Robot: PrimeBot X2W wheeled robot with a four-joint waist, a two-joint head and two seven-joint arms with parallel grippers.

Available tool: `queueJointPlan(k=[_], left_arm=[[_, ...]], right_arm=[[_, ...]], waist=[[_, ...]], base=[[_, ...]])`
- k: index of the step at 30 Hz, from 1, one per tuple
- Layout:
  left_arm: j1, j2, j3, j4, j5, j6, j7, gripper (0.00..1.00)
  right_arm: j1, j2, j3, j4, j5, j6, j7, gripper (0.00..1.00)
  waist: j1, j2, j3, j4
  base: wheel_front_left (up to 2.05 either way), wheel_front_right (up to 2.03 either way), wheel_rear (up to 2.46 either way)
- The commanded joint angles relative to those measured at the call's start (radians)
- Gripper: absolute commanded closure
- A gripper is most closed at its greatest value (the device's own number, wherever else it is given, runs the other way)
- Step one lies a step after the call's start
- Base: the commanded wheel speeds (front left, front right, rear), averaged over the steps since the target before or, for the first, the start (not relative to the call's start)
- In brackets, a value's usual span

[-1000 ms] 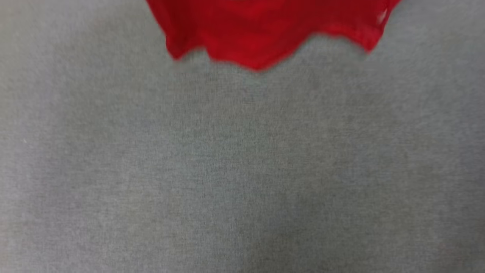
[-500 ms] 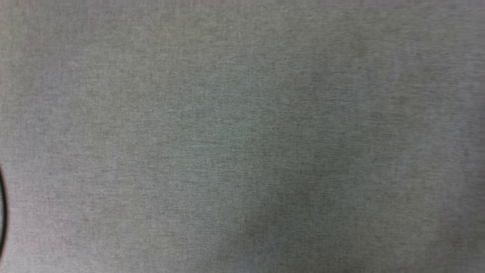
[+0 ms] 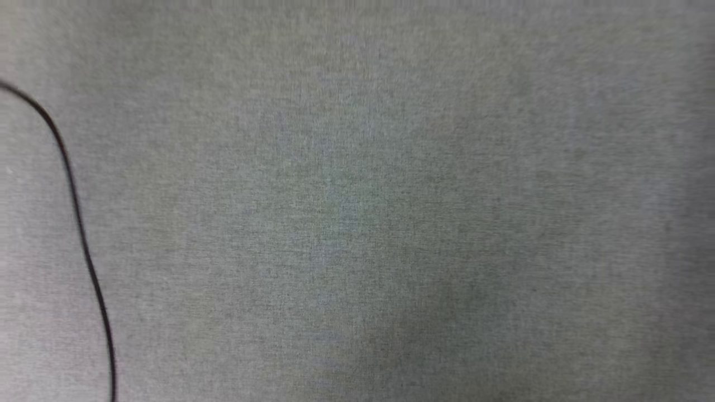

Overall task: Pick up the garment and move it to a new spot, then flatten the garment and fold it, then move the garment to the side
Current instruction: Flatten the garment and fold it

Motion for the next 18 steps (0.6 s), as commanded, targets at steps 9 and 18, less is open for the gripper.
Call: queueJointPlan(k=[9,18], left_arm=[[0.395,-0.004,-0.012,0.008,-0.069,0.054,0.005,1.0],[0.73,0.023,-0.033,-0.074,-0.15,0.074,0.134,1.0]], right_arm=[[0.316,-0.038,0.041,0.093,0.07,-0.002,0.024,1.0],[0.549,-0.08,0.101,0.123,0.189,-0.004,0.113,1.0]], waist=[[-0.0001,0.0,-0.211,-0.029],[-0.0001,0.0,-0.369,-0.045]], base=[[0.0,0.0,0.0],[0.0,0.0,0.0]])
